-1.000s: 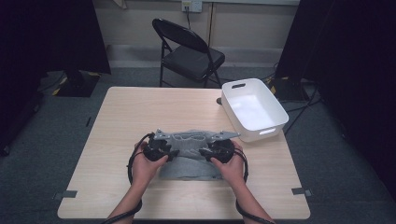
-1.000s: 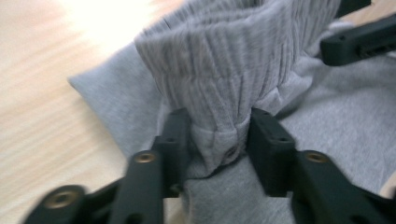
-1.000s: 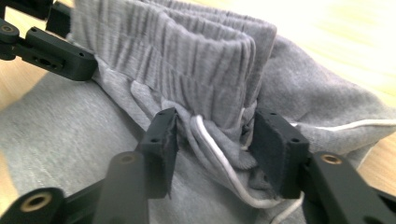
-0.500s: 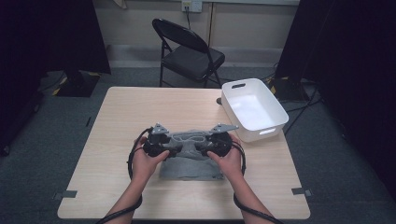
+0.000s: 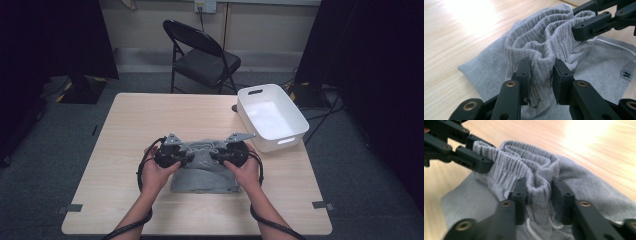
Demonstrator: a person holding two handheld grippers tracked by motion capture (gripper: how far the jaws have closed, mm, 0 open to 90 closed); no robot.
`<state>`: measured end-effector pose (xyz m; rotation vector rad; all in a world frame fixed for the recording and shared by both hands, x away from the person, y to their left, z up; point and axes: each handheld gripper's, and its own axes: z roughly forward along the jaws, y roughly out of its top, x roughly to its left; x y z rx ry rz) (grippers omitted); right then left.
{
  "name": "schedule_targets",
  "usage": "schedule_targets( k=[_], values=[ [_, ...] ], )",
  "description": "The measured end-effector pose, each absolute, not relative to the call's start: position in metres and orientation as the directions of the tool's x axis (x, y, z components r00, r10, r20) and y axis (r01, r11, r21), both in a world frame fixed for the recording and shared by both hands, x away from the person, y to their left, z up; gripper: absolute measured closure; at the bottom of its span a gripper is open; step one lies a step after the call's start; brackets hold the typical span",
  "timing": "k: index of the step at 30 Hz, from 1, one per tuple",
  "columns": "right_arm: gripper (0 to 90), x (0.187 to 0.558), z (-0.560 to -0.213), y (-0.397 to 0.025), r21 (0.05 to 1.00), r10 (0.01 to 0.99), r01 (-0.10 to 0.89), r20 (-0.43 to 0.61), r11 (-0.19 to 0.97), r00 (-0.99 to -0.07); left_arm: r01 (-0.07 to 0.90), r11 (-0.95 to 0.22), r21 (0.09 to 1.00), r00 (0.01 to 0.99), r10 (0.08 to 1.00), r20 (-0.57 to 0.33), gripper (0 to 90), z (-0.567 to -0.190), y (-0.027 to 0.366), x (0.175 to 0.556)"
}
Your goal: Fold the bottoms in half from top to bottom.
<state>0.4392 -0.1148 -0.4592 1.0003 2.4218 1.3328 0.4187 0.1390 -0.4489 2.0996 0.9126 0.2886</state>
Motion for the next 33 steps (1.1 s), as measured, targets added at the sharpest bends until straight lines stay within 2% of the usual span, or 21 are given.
schedule_targets(
  k=[4,10,15,18,20,23,27,33],
  values=[
    [72.7,0.428,-0.458,-0.12,0.809,0.631,0.446,0.124,0.383,-0.766,0.5,-0.421,0.757,0.719,0.689,-0.092,71.2,-0.447,0.139,0.409],
    [74.0,0.41,-0.464,-0.123,0.804,0.619,0.427,0.096,0.414,-0.779,0.501,-0.444,0.743,0.73,0.678,-0.087,71.0,-0.452,0.141,0.393],
    [68.7,0.401,-0.471,-0.126,0.8,0.633,0.446,0.109,0.402,-0.766,0.547,-0.423,0.723,0.712,0.688,-0.136,69.7,-0.458,0.147,0.384],
    [62.3,0.4,-0.471,-0.128,0.796,0.638,0.454,0.115,0.4,-0.762,0.542,-0.406,0.736,0.705,0.696,-0.136,60.8,-0.454,0.152,0.386],
    [57.9,0.401,-0.469,-0.13,0.794,0.649,0.46,0.112,0.398,-0.753,0.547,-0.363,0.754,0.691,0.704,-0.163,48.5,-0.449,0.155,0.388],
    [57.6,0.403,-0.466,-0.131,0.791,0.647,0.459,0.108,0.404,-0.755,0.544,-0.33,0.771,0.675,0.718,-0.169,38.8,-0.439,0.158,0.394],
    [51.5,0.404,-0.463,-0.132,0.786,0.649,0.468,0.113,0.405,-0.752,0.537,-0.302,0.788,0.663,0.729,-0.172,34.5,-0.428,0.156,0.405],
    [46.5,0.404,-0.452,-0.137,0.8,0.668,0.469,0.118,0.374,-0.735,0.559,-0.329,0.761,0.65,0.744,-0.156,36.9,-0.436,0.143,0.422]
  ],
)
